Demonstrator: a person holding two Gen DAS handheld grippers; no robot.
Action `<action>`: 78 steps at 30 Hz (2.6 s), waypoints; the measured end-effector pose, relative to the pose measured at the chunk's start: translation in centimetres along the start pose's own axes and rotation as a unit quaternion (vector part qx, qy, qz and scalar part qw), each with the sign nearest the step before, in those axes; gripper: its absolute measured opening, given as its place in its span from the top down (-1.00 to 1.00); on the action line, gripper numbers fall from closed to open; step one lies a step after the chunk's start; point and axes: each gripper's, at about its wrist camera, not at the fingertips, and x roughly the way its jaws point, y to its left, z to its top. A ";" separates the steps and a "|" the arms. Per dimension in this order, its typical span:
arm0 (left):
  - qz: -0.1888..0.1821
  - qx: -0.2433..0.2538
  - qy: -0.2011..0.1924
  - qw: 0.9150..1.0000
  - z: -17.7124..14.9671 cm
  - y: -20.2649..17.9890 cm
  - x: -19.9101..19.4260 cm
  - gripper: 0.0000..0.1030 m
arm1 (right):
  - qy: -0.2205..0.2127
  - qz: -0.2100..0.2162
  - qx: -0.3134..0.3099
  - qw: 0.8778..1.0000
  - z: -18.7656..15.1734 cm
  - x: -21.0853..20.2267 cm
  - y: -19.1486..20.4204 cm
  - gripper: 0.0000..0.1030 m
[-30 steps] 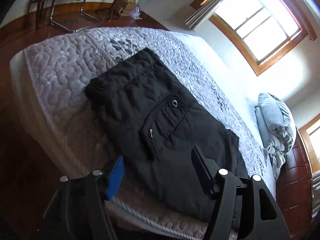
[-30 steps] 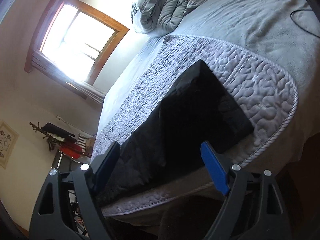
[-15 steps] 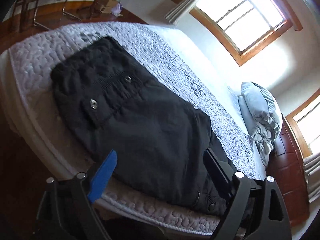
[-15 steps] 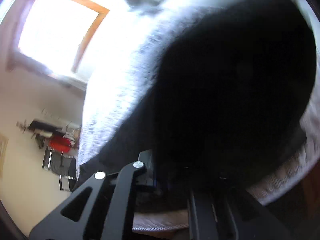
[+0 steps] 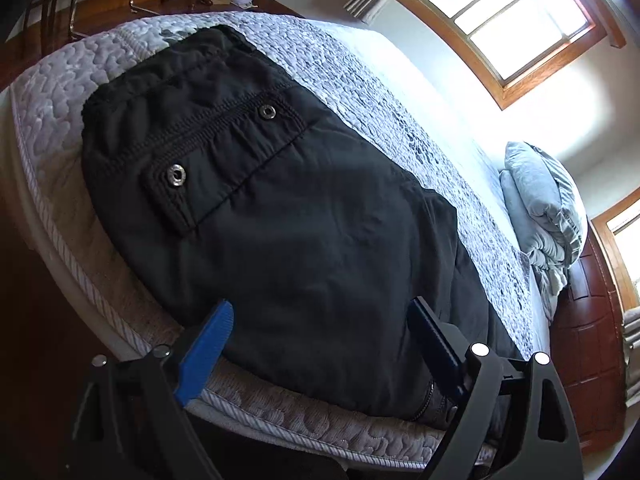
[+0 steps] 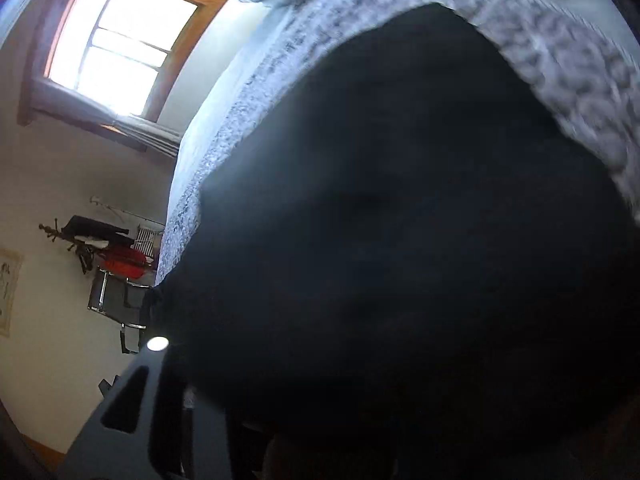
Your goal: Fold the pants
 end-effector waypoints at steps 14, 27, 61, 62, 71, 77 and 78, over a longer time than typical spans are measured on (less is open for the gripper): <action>-0.011 -0.001 0.011 1.000 -0.5 -1.8 -0.8 -0.80 | -0.066 0.051 0.044 0.996 -0.1 -7.4 1.2 -0.52; -0.014 0.049 0.005 0.999 -1.1 -5.0 -1.4 -0.88 | -0.056 0.116 0.136 0.982 2.4 -7.9 1.5 -0.55; -0.005 0.021 0.034 0.999 -1.4 -4.1 0.2 -0.92 | -0.032 0.004 0.060 0.998 4.5 -0.3 -3.0 0.16; -0.005 0.019 0.036 0.999 -1.5 -3.9 0.4 -0.92 | -0.029 -0.007 0.050 0.998 4.2 -0.5 -2.5 0.65; 0.013 0.019 0.048 0.999 -1.4 -2.7 1.9 -0.92 | 0.007 -0.036 0.053 0.998 4.3 -1.8 -3.0 0.93; 0.002 0.013 0.044 0.999 -1.1 -2.0 0.8 -0.92 | -0.001 -0.026 0.065 0.998 3.6 -2.4 -3.6 0.32; -0.004 0.014 0.039 0.999 -1.1 -2.0 -0.1 -0.92 | -0.004 -0.025 0.060 0.998 3.4 -3.3 -3.7 0.17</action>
